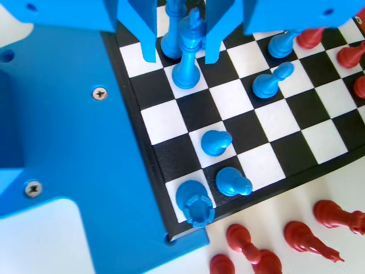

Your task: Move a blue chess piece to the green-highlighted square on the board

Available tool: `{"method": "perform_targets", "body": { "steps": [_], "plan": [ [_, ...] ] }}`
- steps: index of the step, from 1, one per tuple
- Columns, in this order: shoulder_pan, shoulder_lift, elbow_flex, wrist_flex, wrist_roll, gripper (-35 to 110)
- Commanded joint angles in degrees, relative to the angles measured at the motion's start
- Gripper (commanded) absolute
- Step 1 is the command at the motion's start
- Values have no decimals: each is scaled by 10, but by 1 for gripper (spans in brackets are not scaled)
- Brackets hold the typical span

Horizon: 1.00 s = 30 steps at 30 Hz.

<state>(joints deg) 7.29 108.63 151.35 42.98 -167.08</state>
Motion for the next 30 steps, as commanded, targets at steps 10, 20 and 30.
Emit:
{"method": "perform_targets", "body": {
  "steps": [10, 20, 30],
  "plan": [
    [2, 28, -142, 153, -14, 11],
    [-11, 33, -291, 308, 36, 1],
    [-69, 118, -381, 409, 247, 1]
  ]
}}
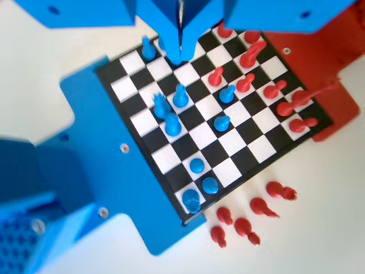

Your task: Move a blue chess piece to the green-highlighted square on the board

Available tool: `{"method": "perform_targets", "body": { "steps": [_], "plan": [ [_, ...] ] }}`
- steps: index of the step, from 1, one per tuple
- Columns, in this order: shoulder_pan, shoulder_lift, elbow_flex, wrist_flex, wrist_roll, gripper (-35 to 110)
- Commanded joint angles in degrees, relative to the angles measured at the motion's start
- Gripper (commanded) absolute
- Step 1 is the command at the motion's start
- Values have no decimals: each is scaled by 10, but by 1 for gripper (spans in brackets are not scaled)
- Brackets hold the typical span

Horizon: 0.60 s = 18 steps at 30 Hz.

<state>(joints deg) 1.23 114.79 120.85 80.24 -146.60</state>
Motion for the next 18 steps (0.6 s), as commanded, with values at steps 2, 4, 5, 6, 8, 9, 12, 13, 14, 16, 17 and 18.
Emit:
{"method": "perform_targets", "body": {
  "steps": [2, 4, 5, 6, 8, 9, 12, 13, 14, 16, 17, 18],
  "plan": [
    [-18, 88, -96, 66, 98, 1],
    [-25, 117, -110, 90, 142, 1],
    [-27, 134, -121, 109, 165, 1],
    [-29, 148, -134, 127, 188, 1],
    [-35, 158, -172, 149, 244, 1],
    [-36, 162, -191, 155, 272, 1],
    [-30, 172, -234, 180, 335, 1],
    [-26, 181, -237, 187, 347, 1],
    [-25, 190, -237, 188, 367, 1],
    [-24, 208, -237, 197, 394, 1],
    [-21, 222, -239, 199, 412, 1],
    [-19, 236, -237, 201, 419, 1]
  ]
}}
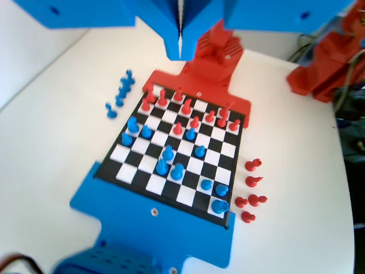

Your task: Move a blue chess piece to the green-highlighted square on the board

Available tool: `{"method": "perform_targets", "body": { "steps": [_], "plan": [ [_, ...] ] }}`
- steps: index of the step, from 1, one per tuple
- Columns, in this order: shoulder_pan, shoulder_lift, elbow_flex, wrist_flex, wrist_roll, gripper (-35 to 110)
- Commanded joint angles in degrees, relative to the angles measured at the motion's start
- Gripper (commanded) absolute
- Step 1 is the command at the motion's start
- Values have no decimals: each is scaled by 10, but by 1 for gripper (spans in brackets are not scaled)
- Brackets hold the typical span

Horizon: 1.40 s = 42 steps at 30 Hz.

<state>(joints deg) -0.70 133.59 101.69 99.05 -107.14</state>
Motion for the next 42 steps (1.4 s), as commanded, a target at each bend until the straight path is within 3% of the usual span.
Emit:
{"method": "perform_targets", "body": {
  "steps": [1, 8, 24, 42],
  "plan": [
    [3, 62, -43, 17, 33, 1],
    [0, 172, -4, 44, 75, 1],
    [-2, 366, 225, -69, 94, 1],
    [18, 414, 233, -89, 96, 1]
  ]
}}
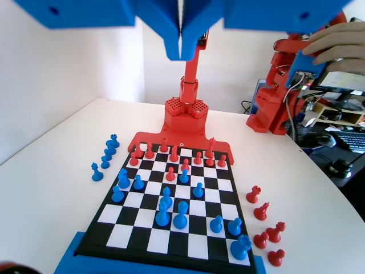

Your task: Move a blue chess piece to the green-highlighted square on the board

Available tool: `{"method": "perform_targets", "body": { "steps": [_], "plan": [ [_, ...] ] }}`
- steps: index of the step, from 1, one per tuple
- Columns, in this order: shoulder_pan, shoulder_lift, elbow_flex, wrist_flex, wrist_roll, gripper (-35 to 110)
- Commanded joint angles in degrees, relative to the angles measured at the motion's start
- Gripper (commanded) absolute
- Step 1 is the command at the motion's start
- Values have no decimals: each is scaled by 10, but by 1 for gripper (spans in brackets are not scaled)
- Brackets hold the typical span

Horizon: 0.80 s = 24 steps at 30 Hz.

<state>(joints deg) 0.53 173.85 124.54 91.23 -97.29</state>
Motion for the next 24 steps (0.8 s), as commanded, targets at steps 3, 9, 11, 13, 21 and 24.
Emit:
{"method": "perform_targets", "body": {
  "steps": [3, 9, 11, 13, 21, 24],
  "plan": [
    [6, 11, 4, -10, -3, 4],
    [6, 11, 4, -10, -3, 4],
    [6, 11, 4, -10, -3, 4],
    [6, 11, 4, -10, -3, 4],
    [6, 11, 4, -10, -3, 4],
    [6, 11, 4, -10, -3, 4]
  ]
}}
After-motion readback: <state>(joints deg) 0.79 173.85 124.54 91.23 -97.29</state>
